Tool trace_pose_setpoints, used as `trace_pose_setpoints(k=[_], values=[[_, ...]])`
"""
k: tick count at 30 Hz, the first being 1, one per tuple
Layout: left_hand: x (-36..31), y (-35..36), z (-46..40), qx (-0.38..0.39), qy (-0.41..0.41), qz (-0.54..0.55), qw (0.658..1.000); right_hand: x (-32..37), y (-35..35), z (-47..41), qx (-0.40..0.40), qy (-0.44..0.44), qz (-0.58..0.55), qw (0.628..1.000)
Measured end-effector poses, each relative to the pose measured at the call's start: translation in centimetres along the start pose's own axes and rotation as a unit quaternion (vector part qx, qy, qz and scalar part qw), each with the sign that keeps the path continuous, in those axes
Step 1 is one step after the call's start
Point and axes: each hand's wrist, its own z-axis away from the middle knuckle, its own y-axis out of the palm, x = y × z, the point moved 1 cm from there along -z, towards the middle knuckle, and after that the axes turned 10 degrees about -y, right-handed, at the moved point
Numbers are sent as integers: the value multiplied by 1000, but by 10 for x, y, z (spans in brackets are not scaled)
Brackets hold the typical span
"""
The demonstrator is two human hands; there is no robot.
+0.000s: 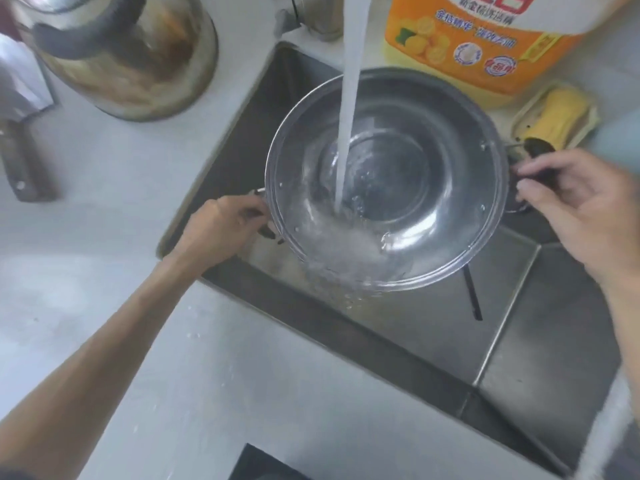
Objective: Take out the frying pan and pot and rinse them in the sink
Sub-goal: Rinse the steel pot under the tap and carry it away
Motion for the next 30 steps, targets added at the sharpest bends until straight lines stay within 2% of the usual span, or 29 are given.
trace_pose_setpoints(k=[3,7,11,13,18,21,26,28,30], values=[[-15,-32,17,-76,74,-11,994,-26,10,18,-49,69,-25,996],[-30,-65,35,-102,125,-38,986,-54,43,40,-39,168,-77,982],[-27,-71,26,-85,104,34,990,-71,62,55,15,266,-167,949],[-15,-62,15,-83,86,8,993,-70,60,55,14,276,-163,947],[9,-23,-9,-25,56,-70,996,-53,31,36,-5,175,-72,982],[11,-12,-19,-39,39,-20,998,-37,15,29,-22,94,-6,995],[5,0,-28,-93,77,94,988,-4,2,30,-20,-62,23,998],[2,5,-34,-69,50,133,987,3,0,30,-6,-147,45,988],[2,12,-41,-8,42,164,986,7,0,31,6,-220,91,971]])
